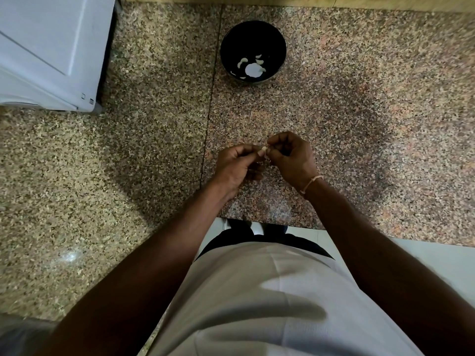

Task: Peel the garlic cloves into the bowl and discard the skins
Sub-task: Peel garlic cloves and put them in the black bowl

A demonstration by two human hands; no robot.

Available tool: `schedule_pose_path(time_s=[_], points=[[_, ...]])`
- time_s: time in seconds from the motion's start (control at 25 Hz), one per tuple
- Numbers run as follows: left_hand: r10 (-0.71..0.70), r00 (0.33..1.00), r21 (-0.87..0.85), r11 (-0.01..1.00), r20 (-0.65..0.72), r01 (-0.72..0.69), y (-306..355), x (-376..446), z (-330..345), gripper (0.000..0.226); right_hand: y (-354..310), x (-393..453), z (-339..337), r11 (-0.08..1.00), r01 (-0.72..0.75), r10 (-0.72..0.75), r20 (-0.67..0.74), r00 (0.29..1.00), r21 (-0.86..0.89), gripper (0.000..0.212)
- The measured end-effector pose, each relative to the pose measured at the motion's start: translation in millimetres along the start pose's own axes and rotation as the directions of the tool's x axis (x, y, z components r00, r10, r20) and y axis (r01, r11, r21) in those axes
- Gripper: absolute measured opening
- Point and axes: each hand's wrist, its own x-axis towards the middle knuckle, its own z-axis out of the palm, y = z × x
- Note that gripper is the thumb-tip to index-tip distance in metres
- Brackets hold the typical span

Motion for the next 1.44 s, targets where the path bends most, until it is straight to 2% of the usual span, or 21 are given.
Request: schedule_pose_path(time_s=[0.12,0.24,0.4,0.68,1.0,1.16,1.28,1.44], points=[[-0.096,0.995,-0.069,0.993,0.015,0.097,0.1,0.3,-0.4,0.01,3.4,0.3,-0.1,0.999,-0.016,0.016,0.006,1.0,0.031,0.02],[-0.131,0.991,-0.087,0.987,0.023,0.132,-0.7,1.3,-1.5,0.009,6.1,0.3,-0.9,1.0,-0.017,0.017,0.027,0.999,0.015,0.014],[-0.113,0.994,-0.066,0.991,0.012,0.113,-1.1,3.1,-2.2,0.007,4.0,1.5,-2.3,0.999,-0.038,0.038,0.036,0.999,0.001,0.012],[-0.064,0.997,-0.03,0.997,0.039,0.065,3.0,5.8,-6.4,0.007,-3.3,4.0,-6.1,0.996,0.01,-0.004,0.072,0.997,-0.084,0.006],[0.012,1.0,0.007,1.0,0.003,-0.012,8.6,6.7,-5.5,0.019,-9.4,5.5,-8.3,0.973,0.089,-0.074,0.076,0.994,-0.213,0.009],[-0.003,1.0,-0.074,0.997,0.018,0.004,11.0,4.3,-5.9,0.01,-12.8,2.6,-9.4,0.959,0.118,-0.104,0.066,0.992,-0.259,0.01],[-0.028,1.0,-0.116,0.993,0.013,0.029,10.1,3.4,-5.5,0.01,-13.5,-1.4,-9.6,0.947,0.178,-0.163,0.078,0.984,-0.266,0.016],[-0.07,0.997,-0.14,0.987,0.033,0.074,10.1,2.2,-7.9,0.01,-14.5,-4.8,-10.7,0.902,0.256,-0.249,0.066,0.966,-0.348,0.012]])
